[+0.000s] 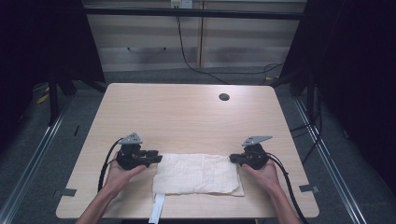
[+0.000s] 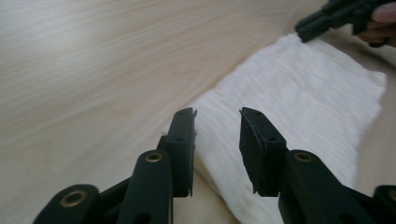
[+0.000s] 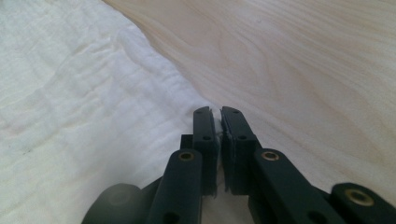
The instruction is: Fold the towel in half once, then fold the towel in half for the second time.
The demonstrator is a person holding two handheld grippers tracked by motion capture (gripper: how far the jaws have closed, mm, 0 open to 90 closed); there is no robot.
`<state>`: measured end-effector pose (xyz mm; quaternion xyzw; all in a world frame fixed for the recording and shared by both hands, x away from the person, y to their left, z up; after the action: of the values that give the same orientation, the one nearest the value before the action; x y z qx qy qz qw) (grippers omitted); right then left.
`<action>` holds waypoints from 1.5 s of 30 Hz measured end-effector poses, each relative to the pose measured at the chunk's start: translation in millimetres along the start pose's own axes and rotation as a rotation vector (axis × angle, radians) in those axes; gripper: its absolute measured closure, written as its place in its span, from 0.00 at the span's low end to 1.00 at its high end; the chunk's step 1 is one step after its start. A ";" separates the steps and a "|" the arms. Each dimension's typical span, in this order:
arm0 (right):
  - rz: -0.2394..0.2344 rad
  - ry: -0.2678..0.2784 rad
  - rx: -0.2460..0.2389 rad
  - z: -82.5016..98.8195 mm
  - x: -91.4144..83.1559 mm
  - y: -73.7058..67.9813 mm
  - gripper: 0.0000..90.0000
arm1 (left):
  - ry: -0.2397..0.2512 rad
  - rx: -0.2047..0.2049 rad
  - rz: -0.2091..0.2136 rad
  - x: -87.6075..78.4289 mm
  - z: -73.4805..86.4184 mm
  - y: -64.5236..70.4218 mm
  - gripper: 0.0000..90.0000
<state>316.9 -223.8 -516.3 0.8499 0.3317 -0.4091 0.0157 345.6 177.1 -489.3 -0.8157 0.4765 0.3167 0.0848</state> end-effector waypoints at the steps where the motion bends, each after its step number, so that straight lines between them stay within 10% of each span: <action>1: -0.001 -0.002 0.003 -0.4 0.1 0.0 0.96 | -0.001 -0.013 0.010 4.7 0.1 -4.1 0.68; 20: -0.001 -0.004 0.010 -0.5 0.5 -0.1 0.96 | -0.107 0.082 -0.035 38.1 4.9 -0.3 0.61; 27: -0.009 0.005 0.013 0.1 0.7 0.6 0.96 | -0.120 0.116 -0.014 38.9 5.1 3.3 0.87; 45: -0.022 0.077 0.037 -3.5 -6.7 -1.7 0.97 | -0.065 0.040 0.013 31.6 5.6 -5.8 0.94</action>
<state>315.4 -225.1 -508.8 0.8614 0.3339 -0.3824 -0.0172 358.9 159.8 -513.5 -0.8000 0.4852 0.3341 0.1142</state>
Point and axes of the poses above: each handheld gripper's, and its own axes: x roughly forward along the jaws, z roughly out of its underside, y roughly to its right, the point moved 2 cm from there along x, roughly forward along the jaws, and after that the axes turned 7 degrees about x, right-handed, at the moved point
